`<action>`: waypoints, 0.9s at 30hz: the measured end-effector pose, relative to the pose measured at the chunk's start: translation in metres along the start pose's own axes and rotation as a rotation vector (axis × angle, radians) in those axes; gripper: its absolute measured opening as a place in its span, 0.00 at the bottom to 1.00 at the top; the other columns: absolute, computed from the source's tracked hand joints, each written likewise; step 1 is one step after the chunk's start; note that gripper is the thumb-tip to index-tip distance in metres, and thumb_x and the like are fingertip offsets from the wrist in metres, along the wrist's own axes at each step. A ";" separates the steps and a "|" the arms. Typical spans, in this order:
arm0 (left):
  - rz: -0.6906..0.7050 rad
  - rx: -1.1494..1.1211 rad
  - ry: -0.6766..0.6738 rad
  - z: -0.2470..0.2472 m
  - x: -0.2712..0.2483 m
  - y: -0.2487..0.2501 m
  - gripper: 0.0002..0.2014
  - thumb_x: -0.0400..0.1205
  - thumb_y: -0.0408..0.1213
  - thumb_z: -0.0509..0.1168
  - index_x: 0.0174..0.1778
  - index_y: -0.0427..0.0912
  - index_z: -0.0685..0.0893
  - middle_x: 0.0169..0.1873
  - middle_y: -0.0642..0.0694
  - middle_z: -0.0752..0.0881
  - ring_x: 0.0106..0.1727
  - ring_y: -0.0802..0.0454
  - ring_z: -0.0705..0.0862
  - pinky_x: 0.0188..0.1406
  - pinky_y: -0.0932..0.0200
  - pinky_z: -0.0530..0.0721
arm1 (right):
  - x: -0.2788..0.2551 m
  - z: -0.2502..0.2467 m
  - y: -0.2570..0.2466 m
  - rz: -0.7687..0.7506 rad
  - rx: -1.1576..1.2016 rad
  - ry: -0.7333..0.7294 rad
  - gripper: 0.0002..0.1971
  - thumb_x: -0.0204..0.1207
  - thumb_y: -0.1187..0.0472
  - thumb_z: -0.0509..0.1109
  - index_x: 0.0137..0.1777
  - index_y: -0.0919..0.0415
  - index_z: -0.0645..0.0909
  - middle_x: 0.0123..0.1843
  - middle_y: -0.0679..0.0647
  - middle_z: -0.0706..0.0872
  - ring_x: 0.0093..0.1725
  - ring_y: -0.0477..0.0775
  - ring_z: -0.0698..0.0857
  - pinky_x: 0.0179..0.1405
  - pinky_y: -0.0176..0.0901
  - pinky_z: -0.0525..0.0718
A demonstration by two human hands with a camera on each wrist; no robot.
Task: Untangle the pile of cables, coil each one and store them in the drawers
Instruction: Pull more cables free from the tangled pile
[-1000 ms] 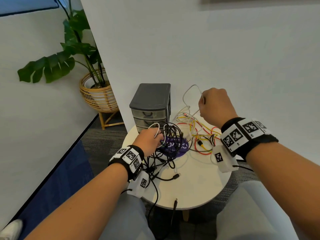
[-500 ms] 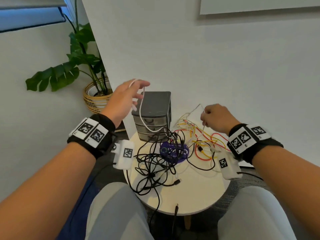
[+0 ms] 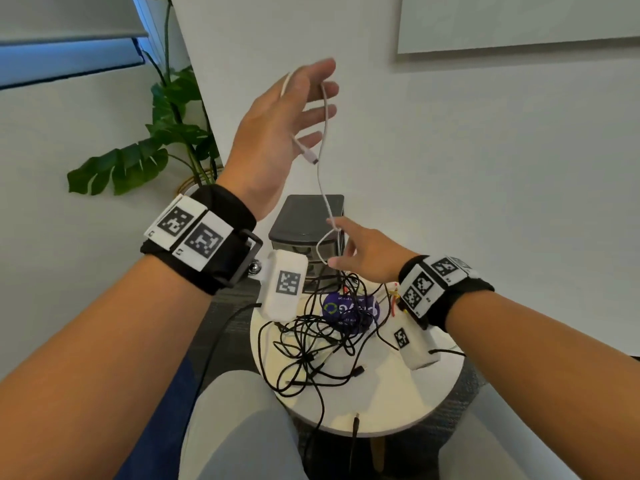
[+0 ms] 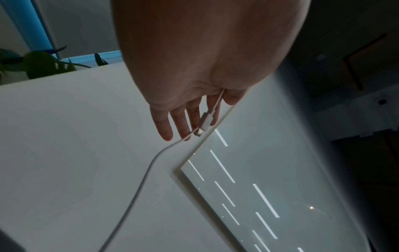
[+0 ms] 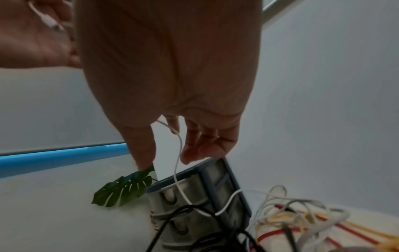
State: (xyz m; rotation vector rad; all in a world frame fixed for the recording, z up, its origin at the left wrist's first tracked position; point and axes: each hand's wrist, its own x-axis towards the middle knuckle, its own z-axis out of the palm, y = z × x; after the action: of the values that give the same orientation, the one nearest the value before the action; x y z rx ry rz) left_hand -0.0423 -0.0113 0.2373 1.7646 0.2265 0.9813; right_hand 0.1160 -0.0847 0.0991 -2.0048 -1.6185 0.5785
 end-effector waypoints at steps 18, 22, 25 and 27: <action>-0.046 -0.469 0.007 0.006 -0.008 0.016 0.20 0.95 0.45 0.48 0.71 0.38 0.78 0.62 0.40 0.86 0.50 0.47 0.87 0.50 0.53 0.86 | 0.006 0.033 -0.004 0.530 0.633 -0.398 0.29 0.87 0.35 0.54 0.53 0.59 0.85 0.50 0.63 0.93 0.56 0.64 0.91 0.54 0.52 0.85; -0.093 -0.470 0.007 0.001 -0.010 0.018 0.17 0.94 0.46 0.49 0.65 0.41 0.80 0.55 0.44 0.88 0.36 0.53 0.82 0.26 0.66 0.73 | 0.006 0.027 -0.006 0.501 0.815 -0.334 0.23 0.88 0.44 0.62 0.56 0.66 0.85 0.48 0.61 0.91 0.49 0.57 0.90 0.48 0.48 0.86; -0.164 -0.489 0.005 -0.003 -0.012 0.011 0.11 0.92 0.44 0.55 0.57 0.43 0.78 0.44 0.43 0.86 0.25 0.55 0.73 0.19 0.67 0.63 | 0.015 0.008 -0.013 0.405 0.879 -0.076 0.11 0.84 0.61 0.71 0.56 0.70 0.86 0.43 0.61 0.90 0.36 0.51 0.87 0.36 0.39 0.83; -0.209 -0.431 0.042 -0.007 -0.016 -0.001 0.08 0.91 0.43 0.58 0.59 0.44 0.77 0.39 0.43 0.84 0.23 0.54 0.69 0.18 0.66 0.63 | 0.018 -0.010 -0.020 0.309 0.818 0.095 0.05 0.80 0.67 0.73 0.49 0.69 0.88 0.43 0.65 0.92 0.36 0.54 0.86 0.33 0.38 0.80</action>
State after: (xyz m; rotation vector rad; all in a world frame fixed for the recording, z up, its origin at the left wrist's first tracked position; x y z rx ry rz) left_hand -0.0573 -0.0152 0.2294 1.3001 0.2040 0.8427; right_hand 0.1103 -0.0646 0.1185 -1.6028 -0.7991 1.0360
